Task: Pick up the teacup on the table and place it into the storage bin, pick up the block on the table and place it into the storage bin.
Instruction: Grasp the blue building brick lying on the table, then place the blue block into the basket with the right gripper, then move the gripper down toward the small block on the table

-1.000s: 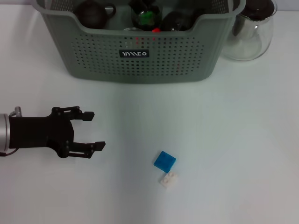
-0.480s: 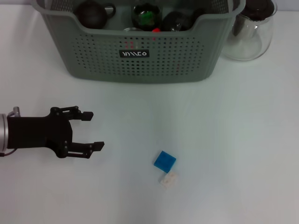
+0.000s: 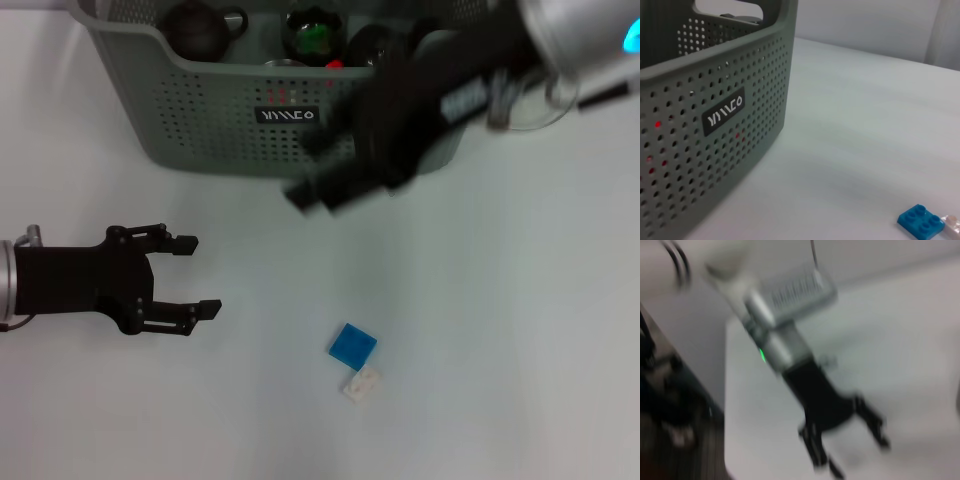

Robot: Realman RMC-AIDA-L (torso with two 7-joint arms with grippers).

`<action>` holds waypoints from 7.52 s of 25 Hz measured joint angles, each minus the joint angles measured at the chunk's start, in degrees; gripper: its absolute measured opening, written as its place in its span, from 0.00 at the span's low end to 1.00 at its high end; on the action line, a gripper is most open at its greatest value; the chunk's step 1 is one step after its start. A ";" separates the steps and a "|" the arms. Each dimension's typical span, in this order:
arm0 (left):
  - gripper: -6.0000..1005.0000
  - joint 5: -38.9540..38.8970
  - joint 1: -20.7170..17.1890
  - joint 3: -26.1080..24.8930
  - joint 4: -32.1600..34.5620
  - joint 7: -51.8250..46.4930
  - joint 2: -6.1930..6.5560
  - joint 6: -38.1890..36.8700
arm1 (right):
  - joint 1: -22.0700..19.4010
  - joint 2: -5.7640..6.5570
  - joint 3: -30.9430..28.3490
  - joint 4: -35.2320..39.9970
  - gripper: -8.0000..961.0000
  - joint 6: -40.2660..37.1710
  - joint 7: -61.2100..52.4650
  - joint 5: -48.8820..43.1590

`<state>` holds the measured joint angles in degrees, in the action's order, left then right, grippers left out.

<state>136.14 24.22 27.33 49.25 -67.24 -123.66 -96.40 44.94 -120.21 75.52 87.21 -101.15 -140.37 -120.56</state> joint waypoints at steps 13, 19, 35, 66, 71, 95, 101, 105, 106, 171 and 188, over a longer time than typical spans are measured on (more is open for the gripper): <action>0.87 0.07 0.29 0.00 0.15 0.42 0.24 0.06 | 9.87 -0.49 22.13 -17.38 0.67 4.53 -18.49 -15.85; 0.87 0.04 0.53 0.05 0.14 0.44 0.26 0.13 | 14.56 -0.92 28.03 -28.57 0.83 12.34 -19.99 -13.75; 0.87 0.00 0.57 0.09 -0.26 0.44 0.05 0.16 | 14.31 -1.32 42.73 -31.91 0.93 24.44 -23.82 -8.74; 0.87 -0.09 0.57 0.09 -0.30 0.52 0.01 0.35 | 14.77 -1.44 45.14 -33.01 0.62 27.49 -23.17 -9.19; 0.87 -0.09 0.57 0.09 -0.30 0.53 -0.01 0.34 | 14.81 -1.44 45.62 -33.35 0.62 27.31 -23.18 -9.17; 0.87 -0.09 0.57 0.09 -0.39 0.53 -0.14 0.68 | 14.69 -1.40 48.21 -32.81 0.46 27.70 -23.71 -9.30; 0.87 -0.08 0.50 0.03 -0.39 0.53 -0.01 0.69 | 12.87 -0.21 41.45 -26.29 0.44 23.65 -23.35 -10.84; 0.87 -0.08 0.46 0.00 -0.24 0.39 0.12 0.69 | 11.37 -0.04 27.33 -18.66 0.44 14.52 -21.41 -15.77; 0.87 -0.08 0.40 0.00 -0.19 0.39 0.13 0.68 | 11.32 -0.09 23.17 -16.24 0.44 11.66 -20.95 -16.28; 0.87 -0.86 0.69 0.23 -0.04 0.57 0.20 -0.48 | 4.37 1.63 -7.03 -4.97 0.72 -8.37 0.30 1.30; 0.87 -0.68 1.05 1.01 0.05 3.01 0.35 -0.53 | 20.53 -1.04 30.39 -30.74 0.72 8.14 -30.30 -7.81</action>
<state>135.46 25.26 28.34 49.31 -64.23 -123.31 -96.93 65.47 -121.25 105.90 56.47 -93.01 -170.67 -128.36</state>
